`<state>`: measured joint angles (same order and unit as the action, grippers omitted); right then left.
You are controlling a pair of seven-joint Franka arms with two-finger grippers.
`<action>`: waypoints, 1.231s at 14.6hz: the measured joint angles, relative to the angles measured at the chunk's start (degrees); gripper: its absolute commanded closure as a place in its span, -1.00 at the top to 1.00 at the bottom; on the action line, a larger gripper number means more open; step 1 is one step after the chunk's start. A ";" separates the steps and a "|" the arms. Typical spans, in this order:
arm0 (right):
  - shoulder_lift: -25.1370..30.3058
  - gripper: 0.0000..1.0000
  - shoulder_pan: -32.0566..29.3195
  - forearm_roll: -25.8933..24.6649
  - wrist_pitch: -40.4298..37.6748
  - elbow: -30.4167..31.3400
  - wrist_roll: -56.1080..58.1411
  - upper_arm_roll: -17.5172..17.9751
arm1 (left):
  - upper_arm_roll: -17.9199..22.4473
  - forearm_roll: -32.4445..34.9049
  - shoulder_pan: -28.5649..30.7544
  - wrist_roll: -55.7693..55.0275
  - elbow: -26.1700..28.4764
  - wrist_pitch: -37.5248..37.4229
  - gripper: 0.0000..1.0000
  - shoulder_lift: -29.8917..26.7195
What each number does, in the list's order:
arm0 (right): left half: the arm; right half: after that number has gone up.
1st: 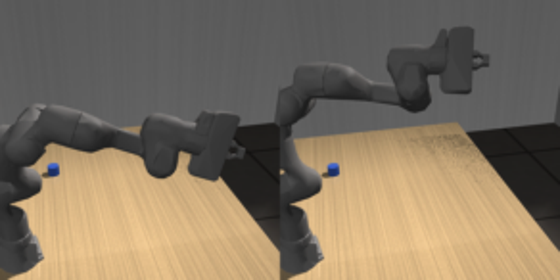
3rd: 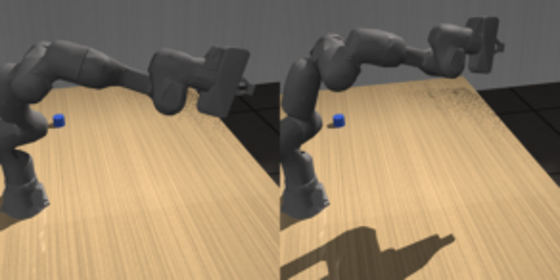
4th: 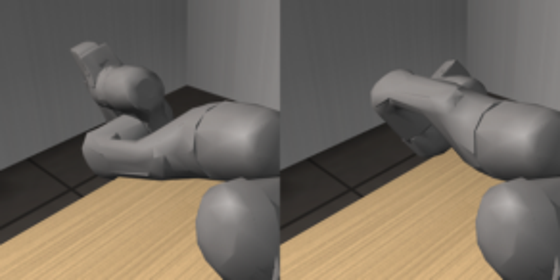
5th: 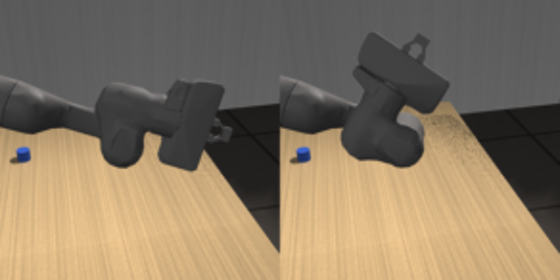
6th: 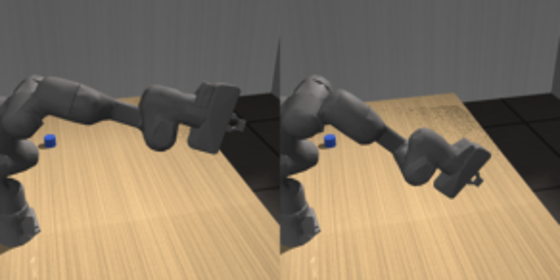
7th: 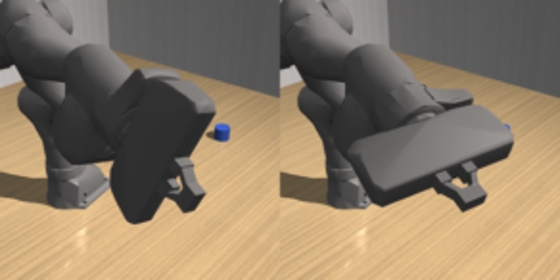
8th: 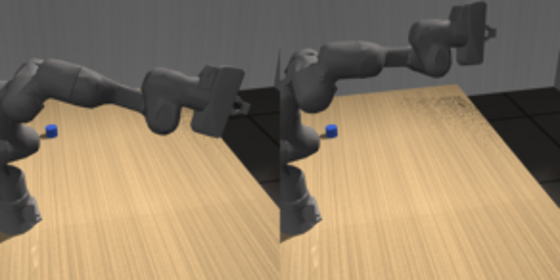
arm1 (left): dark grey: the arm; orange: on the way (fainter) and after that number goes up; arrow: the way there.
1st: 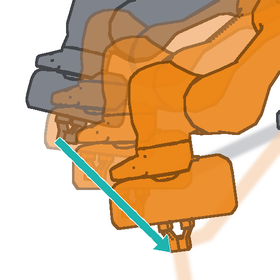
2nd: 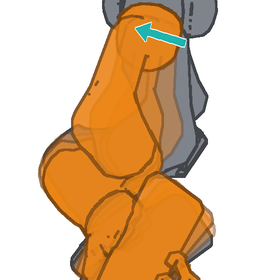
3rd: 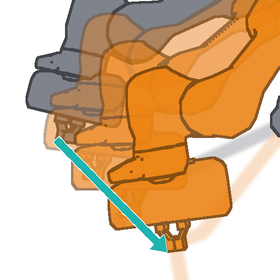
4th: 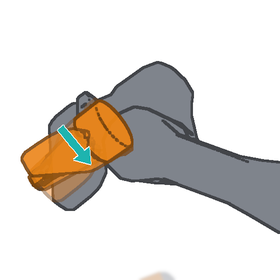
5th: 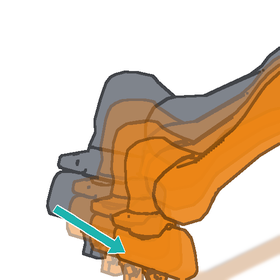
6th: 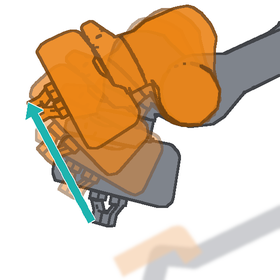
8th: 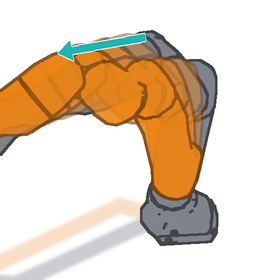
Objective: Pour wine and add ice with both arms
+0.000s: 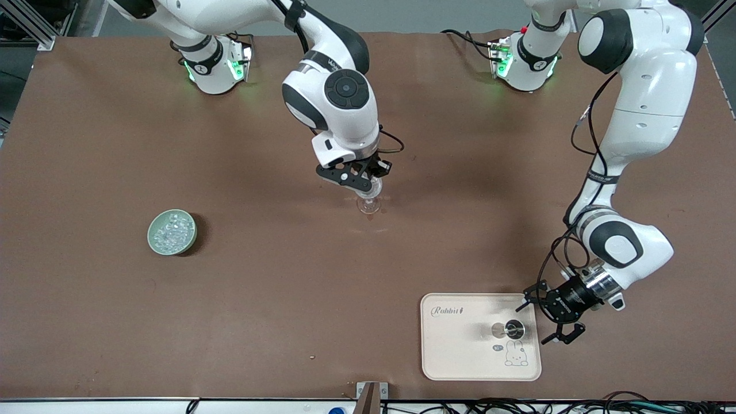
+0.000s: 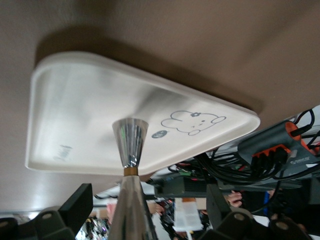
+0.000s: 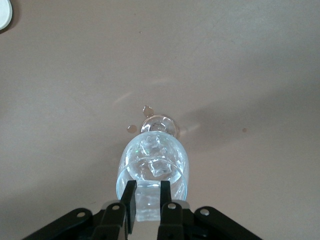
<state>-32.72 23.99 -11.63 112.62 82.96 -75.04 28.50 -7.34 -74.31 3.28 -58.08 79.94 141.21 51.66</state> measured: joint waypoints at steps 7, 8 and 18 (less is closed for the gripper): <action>-0.02 -0.02 0.00 0.00 0.01 -0.17 0.00 0.00 | 3.04 39.58 1.24 -0.07 -2.15 -16.02 1.00 -6.01; -0.02 0.03 0.00 0.00 0.01 -0.17 0.00 0.00 | 2.95 45.25 1.08 0.04 -3.21 -16.64 1.00 -6.50; 6.61 1.00 -4.33 -6.58 -8.08 -3.44 0.99 -0.36 | 3.45 69.84 -6.29 8.80 -7.58 -23.63 1.00 -18.53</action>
<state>-26.11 19.65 -18.21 104.54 79.51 -74.05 28.14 -3.89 -4.48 -3.01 -49.29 72.36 117.58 33.13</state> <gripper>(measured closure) 0.000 0.000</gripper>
